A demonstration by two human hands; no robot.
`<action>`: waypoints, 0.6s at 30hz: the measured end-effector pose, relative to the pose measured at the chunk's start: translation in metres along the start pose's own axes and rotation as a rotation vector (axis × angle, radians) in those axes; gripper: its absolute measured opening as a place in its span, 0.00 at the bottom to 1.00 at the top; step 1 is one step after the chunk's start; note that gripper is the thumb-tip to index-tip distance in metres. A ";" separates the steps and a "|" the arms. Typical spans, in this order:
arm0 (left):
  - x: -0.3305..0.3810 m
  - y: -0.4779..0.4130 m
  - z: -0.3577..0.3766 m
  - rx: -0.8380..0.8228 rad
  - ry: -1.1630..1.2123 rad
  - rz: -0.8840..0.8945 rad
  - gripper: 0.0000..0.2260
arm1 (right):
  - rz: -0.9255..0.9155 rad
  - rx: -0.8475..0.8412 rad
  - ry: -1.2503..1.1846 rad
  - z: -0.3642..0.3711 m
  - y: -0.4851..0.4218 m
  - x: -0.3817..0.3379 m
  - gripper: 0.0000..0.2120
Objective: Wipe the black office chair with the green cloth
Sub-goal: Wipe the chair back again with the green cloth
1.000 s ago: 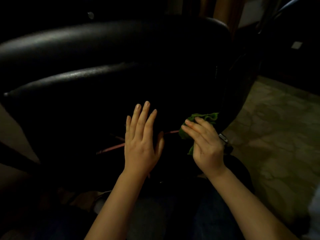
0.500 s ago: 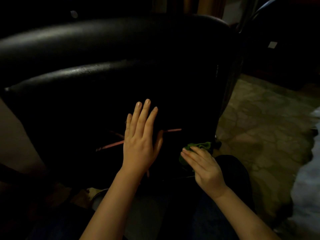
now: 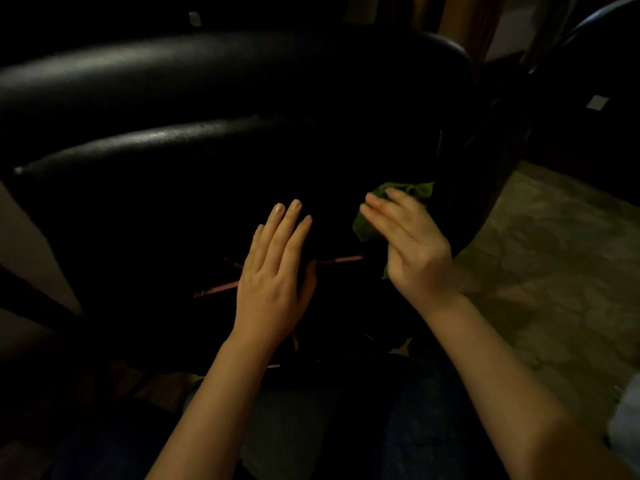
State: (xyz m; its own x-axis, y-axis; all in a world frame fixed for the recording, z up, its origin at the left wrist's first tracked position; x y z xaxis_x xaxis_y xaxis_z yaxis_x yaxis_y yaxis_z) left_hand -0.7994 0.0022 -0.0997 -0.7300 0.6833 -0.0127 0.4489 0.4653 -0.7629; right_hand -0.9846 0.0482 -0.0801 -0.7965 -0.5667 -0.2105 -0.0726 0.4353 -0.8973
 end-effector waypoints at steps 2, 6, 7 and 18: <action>-0.011 0.005 -0.006 0.012 -0.032 -0.055 0.23 | -0.027 -0.009 -0.034 0.007 -0.021 0.000 0.18; -0.039 0.019 -0.025 0.066 -0.118 -0.198 0.21 | 0.000 -0.012 -0.117 0.022 -0.052 0.001 0.23; -0.047 0.023 -0.031 0.084 -0.143 -0.243 0.21 | 0.014 -0.018 -0.148 0.028 -0.060 0.000 0.25; -0.109 0.100 -0.108 0.194 -0.453 -0.653 0.20 | -0.047 -0.103 -0.405 0.109 -0.095 -0.051 0.25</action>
State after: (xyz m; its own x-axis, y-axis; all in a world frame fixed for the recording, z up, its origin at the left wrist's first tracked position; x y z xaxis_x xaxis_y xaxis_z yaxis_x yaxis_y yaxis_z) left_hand -0.6196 0.0353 -0.1042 -0.9695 -0.0044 0.2449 -0.2058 0.5570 -0.8046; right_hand -0.8720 -0.0400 -0.0267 -0.4924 -0.8078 -0.3240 -0.1790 0.4583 -0.8706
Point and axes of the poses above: each hand's wrist, its own y-axis away from the middle knuckle, its own z-axis out of the palm, x = y × z, the point moved 5 cm from there along -y, towards the middle knuckle, and after that the axes turned 11 degrees about -y, right-handed, at the moved point
